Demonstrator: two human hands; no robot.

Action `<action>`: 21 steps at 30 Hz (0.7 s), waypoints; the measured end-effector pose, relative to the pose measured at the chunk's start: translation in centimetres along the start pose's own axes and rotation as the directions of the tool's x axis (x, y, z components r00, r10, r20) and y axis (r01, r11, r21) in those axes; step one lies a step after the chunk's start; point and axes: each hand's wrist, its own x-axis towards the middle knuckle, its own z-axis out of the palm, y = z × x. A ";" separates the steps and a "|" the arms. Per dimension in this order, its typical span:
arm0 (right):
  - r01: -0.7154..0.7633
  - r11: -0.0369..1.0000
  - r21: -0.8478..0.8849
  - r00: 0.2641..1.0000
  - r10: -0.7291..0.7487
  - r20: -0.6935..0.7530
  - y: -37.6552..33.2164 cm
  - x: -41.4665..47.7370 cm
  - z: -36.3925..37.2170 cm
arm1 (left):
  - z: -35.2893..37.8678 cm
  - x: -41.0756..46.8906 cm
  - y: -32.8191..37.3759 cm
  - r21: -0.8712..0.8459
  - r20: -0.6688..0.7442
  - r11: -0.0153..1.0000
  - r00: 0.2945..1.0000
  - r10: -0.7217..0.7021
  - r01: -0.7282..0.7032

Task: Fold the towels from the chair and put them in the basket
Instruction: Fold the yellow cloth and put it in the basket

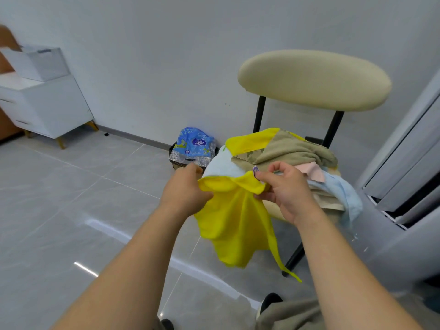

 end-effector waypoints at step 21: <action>-0.085 0.993 -0.084 0.978 0.099 0.182 1.4 -0.1 1.6 | 2.1 -1.3 3.8 -0.184 -0.217 0.933 0.939 0.268 -0.309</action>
